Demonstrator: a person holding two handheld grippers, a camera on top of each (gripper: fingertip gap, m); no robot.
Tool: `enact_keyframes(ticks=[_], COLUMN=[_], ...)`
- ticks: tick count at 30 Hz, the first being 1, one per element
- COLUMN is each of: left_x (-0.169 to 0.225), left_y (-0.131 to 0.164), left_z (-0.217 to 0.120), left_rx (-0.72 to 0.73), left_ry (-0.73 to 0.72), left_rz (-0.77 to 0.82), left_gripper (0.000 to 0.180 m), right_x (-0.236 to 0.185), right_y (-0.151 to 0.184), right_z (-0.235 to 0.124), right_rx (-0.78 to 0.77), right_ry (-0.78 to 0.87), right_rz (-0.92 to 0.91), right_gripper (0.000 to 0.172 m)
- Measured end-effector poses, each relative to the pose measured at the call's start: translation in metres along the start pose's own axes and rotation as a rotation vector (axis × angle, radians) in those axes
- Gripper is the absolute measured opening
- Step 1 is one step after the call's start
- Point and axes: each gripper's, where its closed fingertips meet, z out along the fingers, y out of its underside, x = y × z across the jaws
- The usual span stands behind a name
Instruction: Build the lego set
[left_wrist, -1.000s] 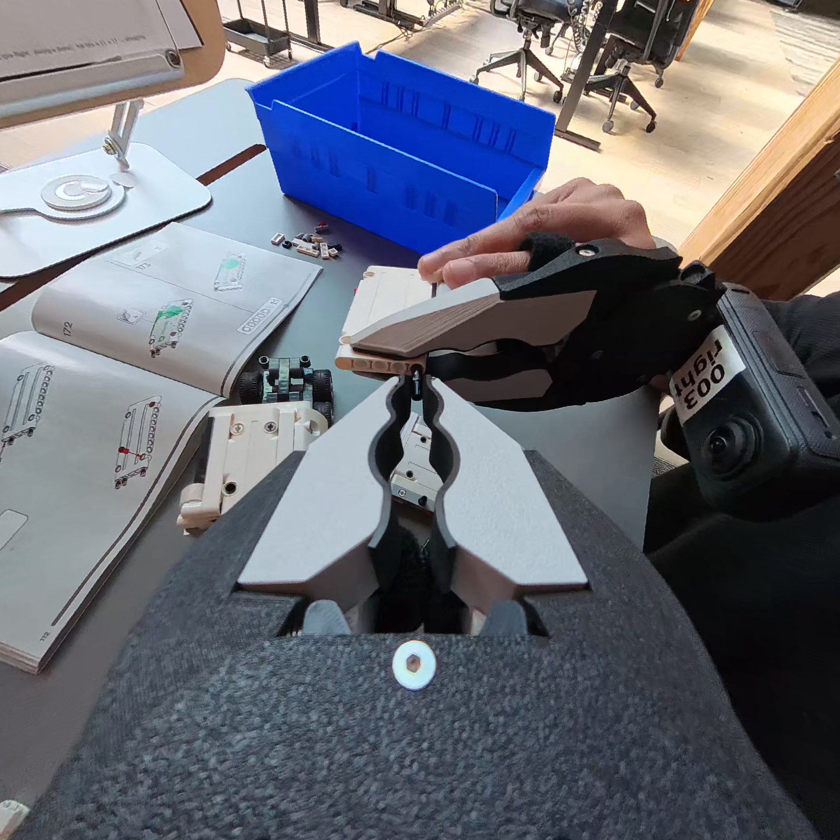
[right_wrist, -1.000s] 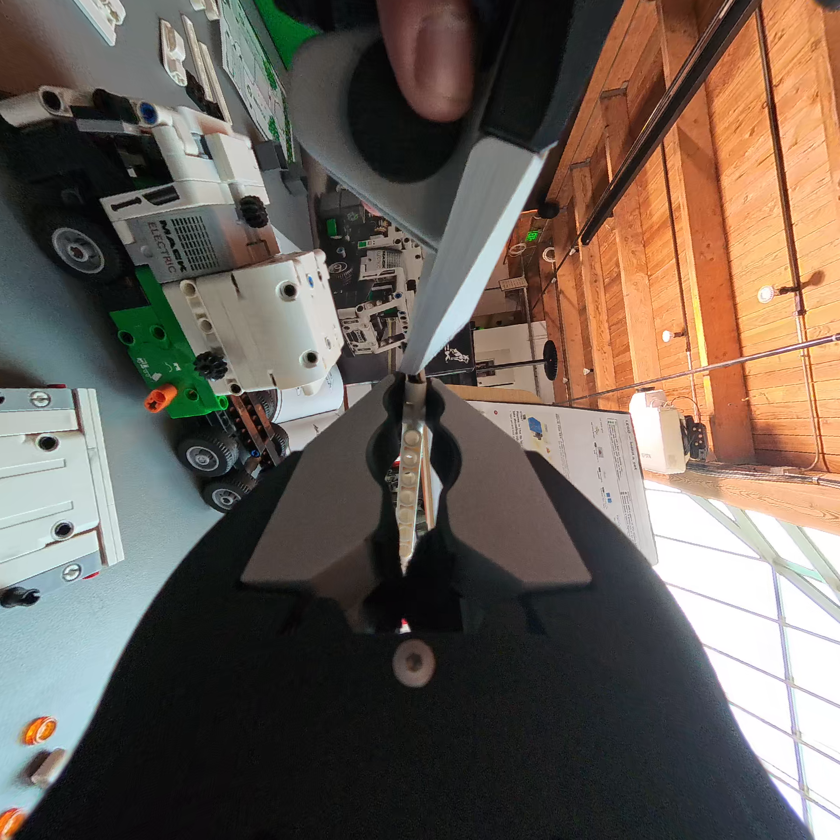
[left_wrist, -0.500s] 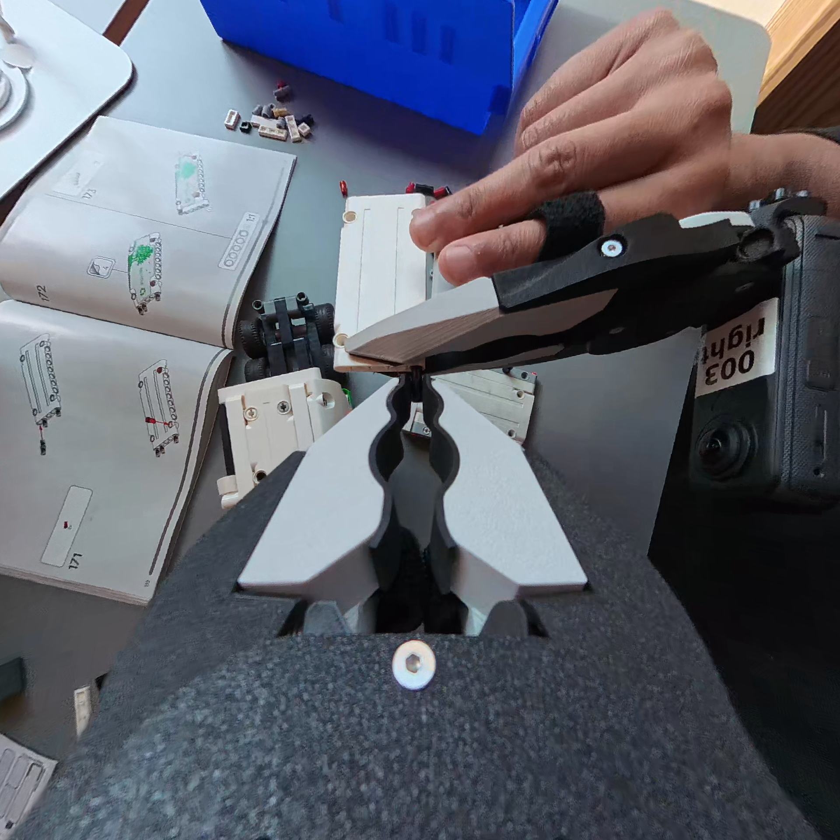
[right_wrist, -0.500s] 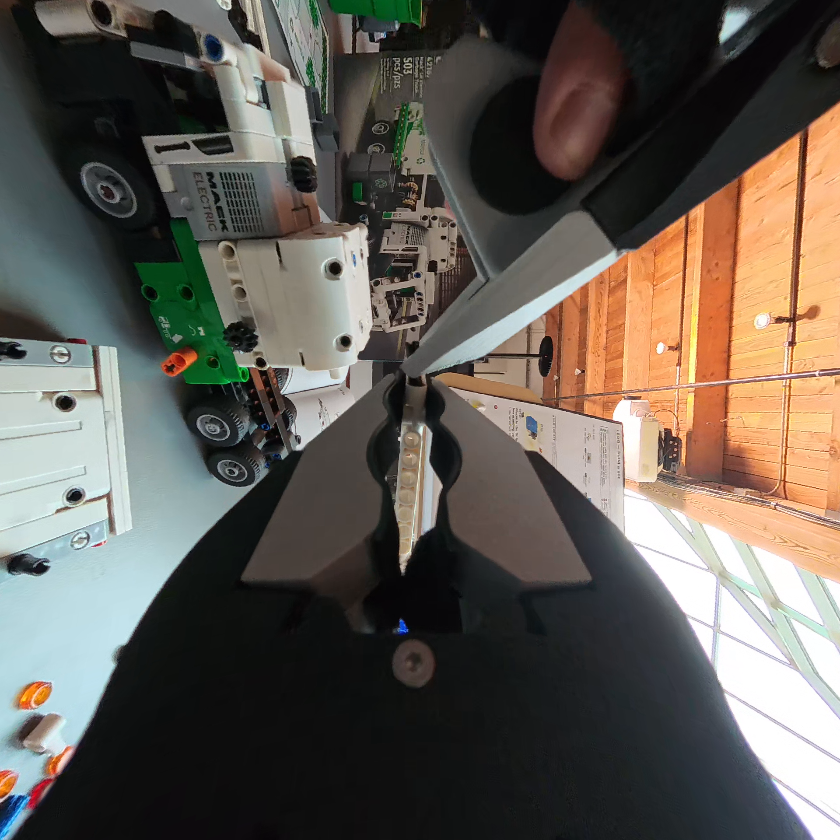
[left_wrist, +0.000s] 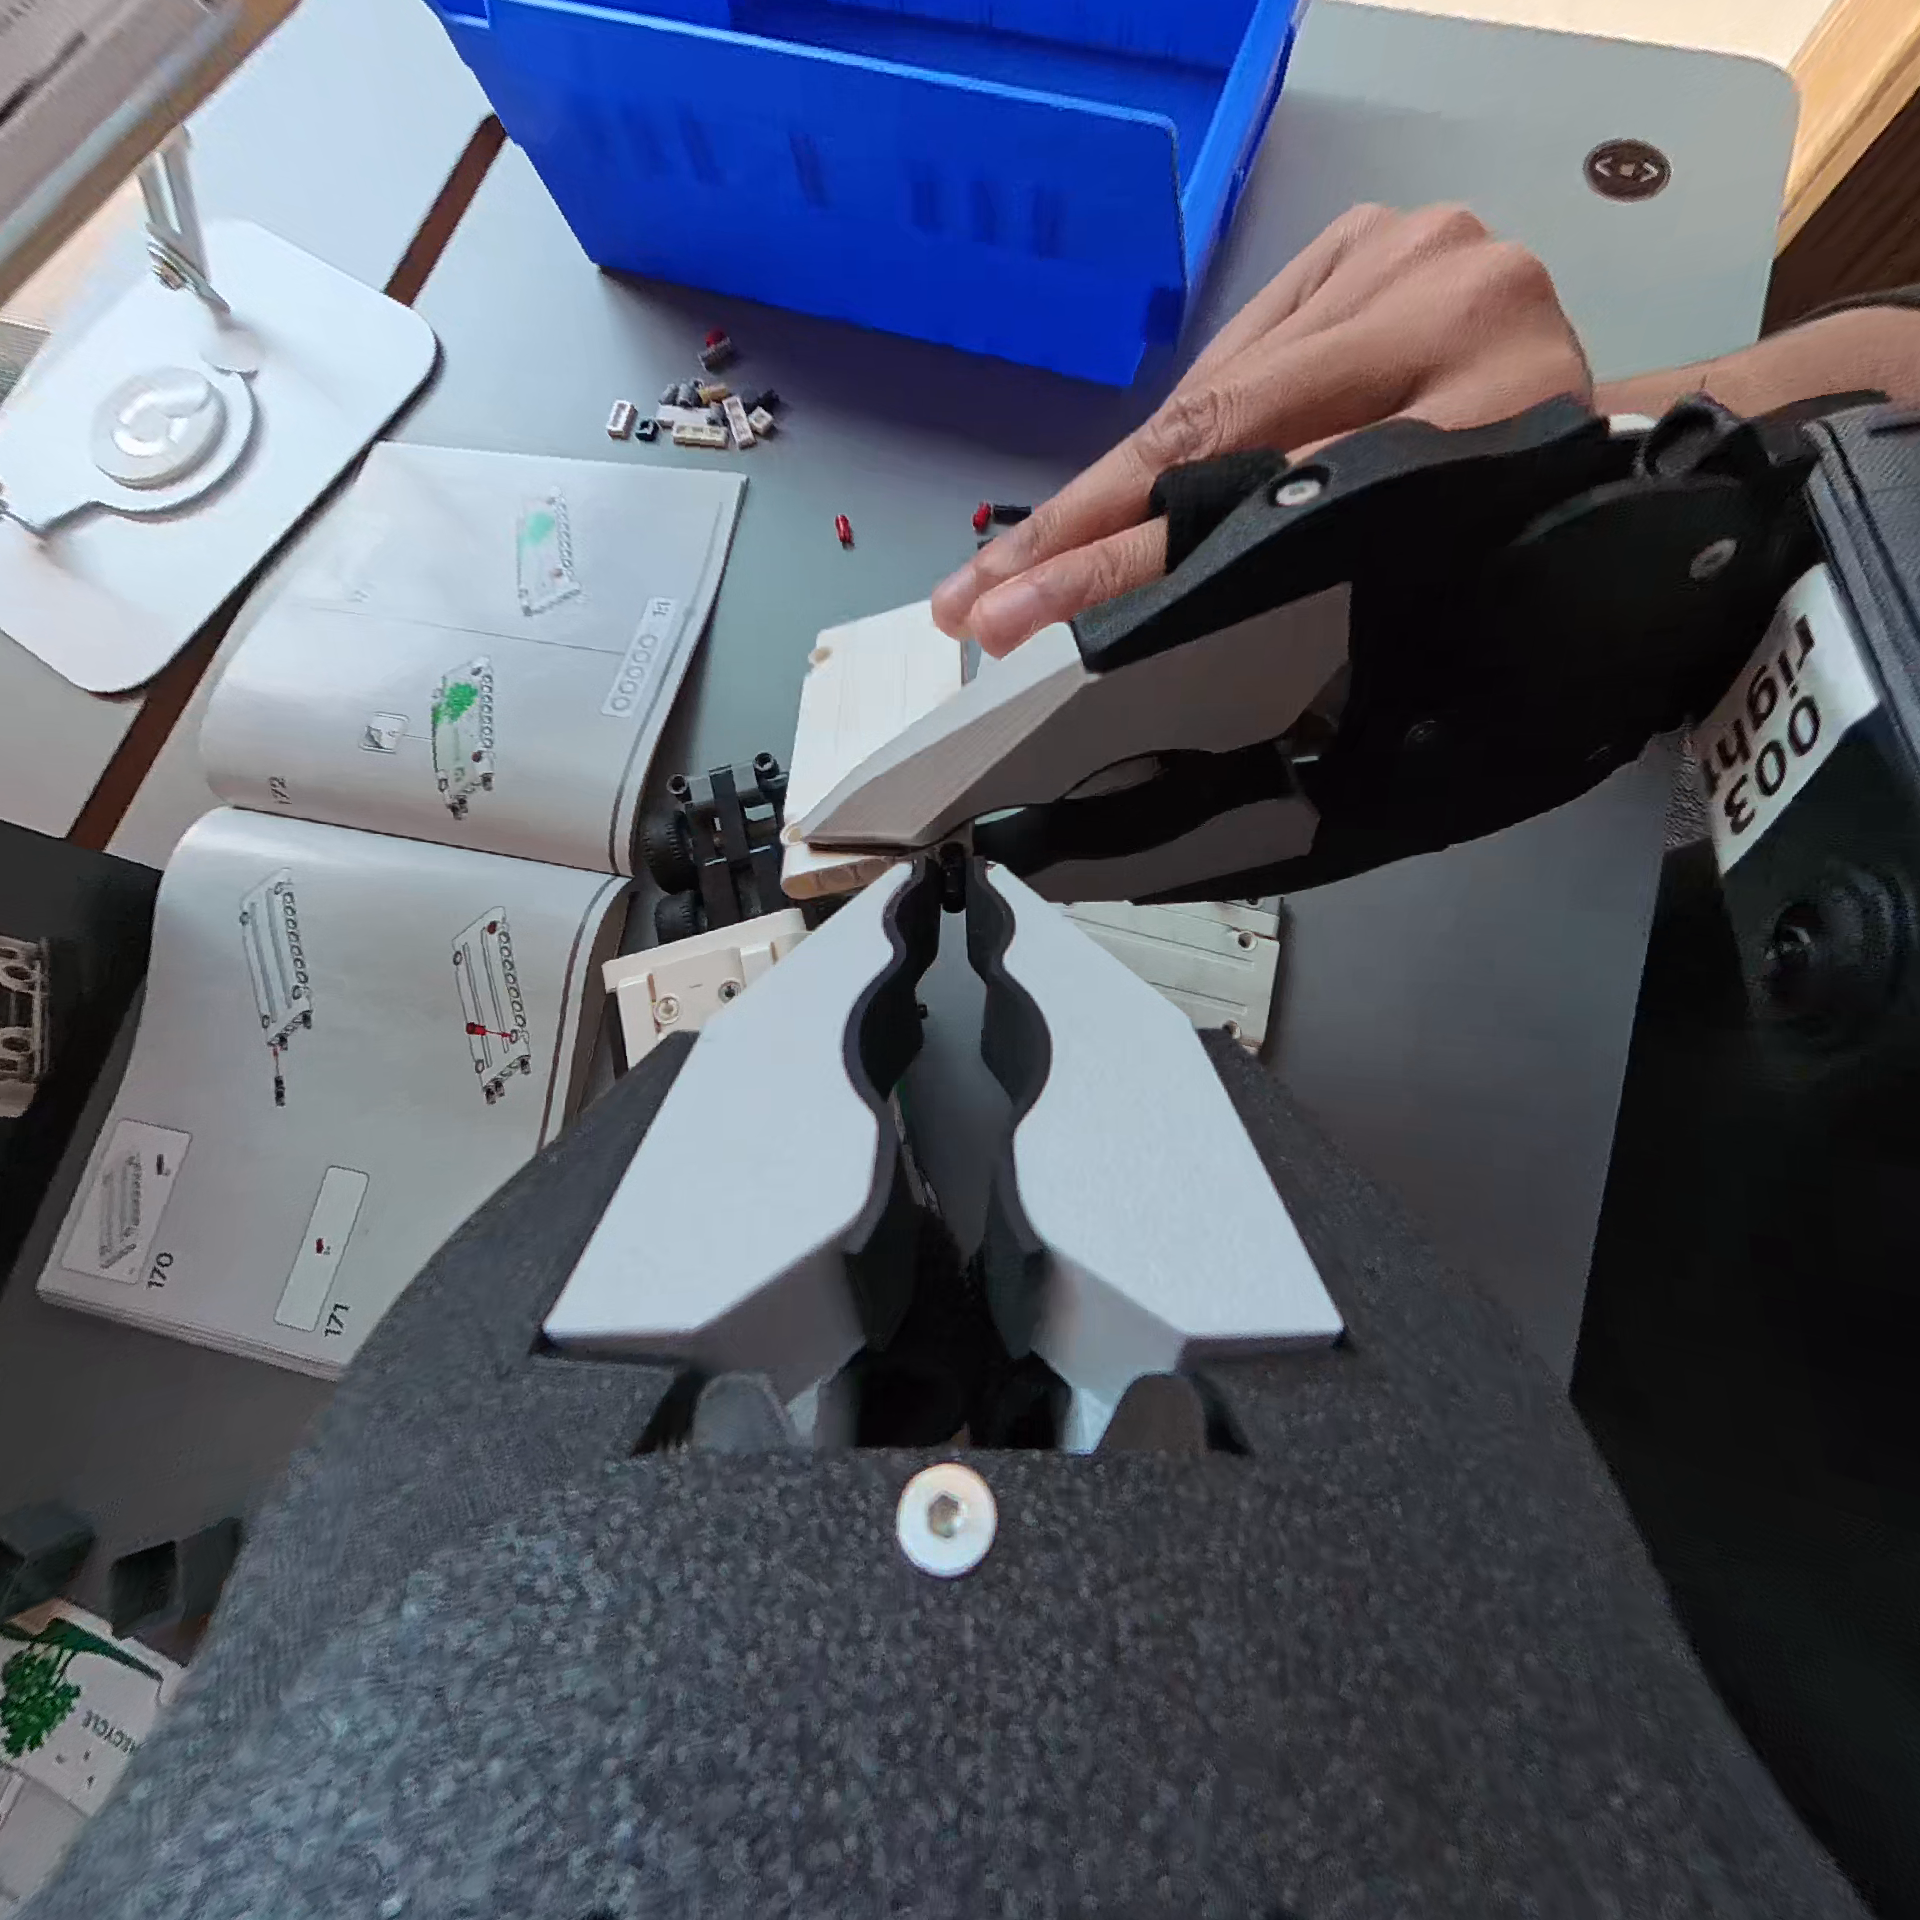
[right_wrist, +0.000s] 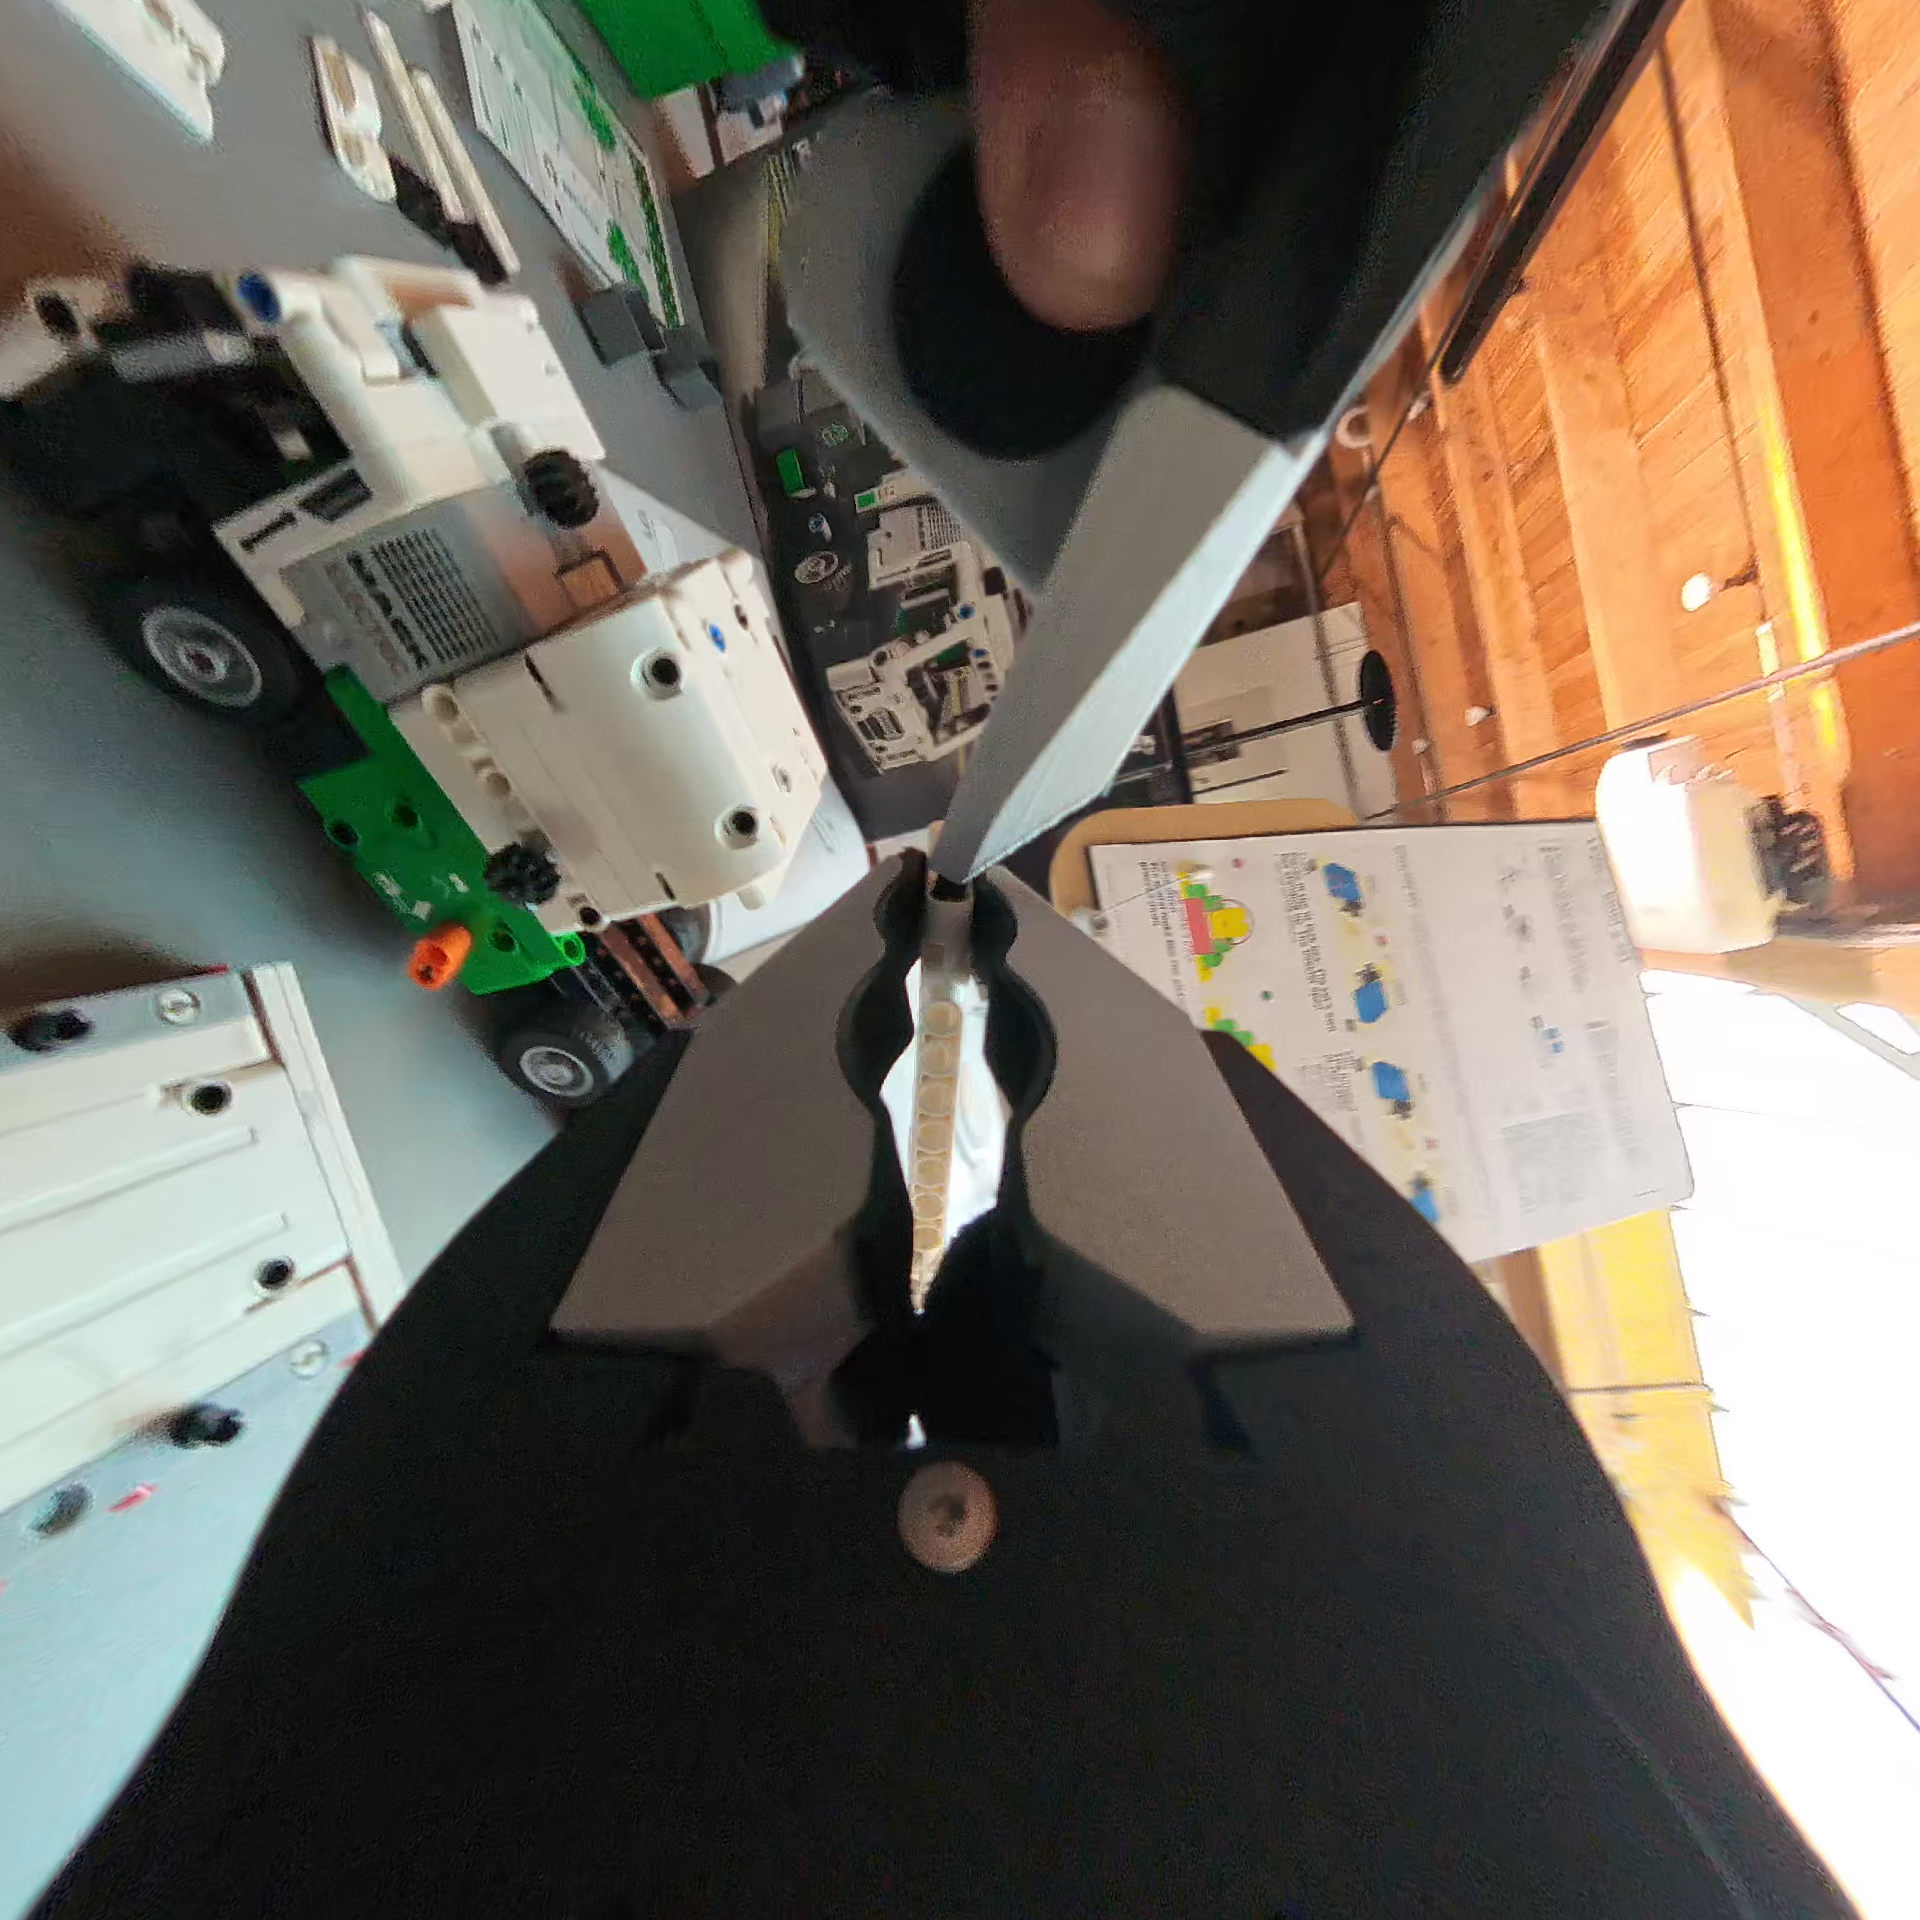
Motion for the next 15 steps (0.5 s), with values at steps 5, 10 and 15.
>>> enact_keyframes(ticks=[5,10,15], left_x=[-0.004,-0.003,-0.006], left_y=[-0.001,-0.008,-0.014], left_z=[0.004,0.003,0.005], left_rx=[0.063,0.124,0.154], left_ry=[-0.065,-0.059,-0.207], left_rz=[0.004,-0.014,0.039], left_gripper=[0.004,0.004,0.003], right_x=[-0.001,0.005,0.009], right_y=[0.003,0.005,0.009], right_z=[0.003,0.002,0.002], right_rx=[-0.005,-0.015,-0.027], right_ry=[-0.014,0.007,-0.007], right_rz=[0.092,0.111,0.205], right_gripper=[0.006,0.006,0.006])
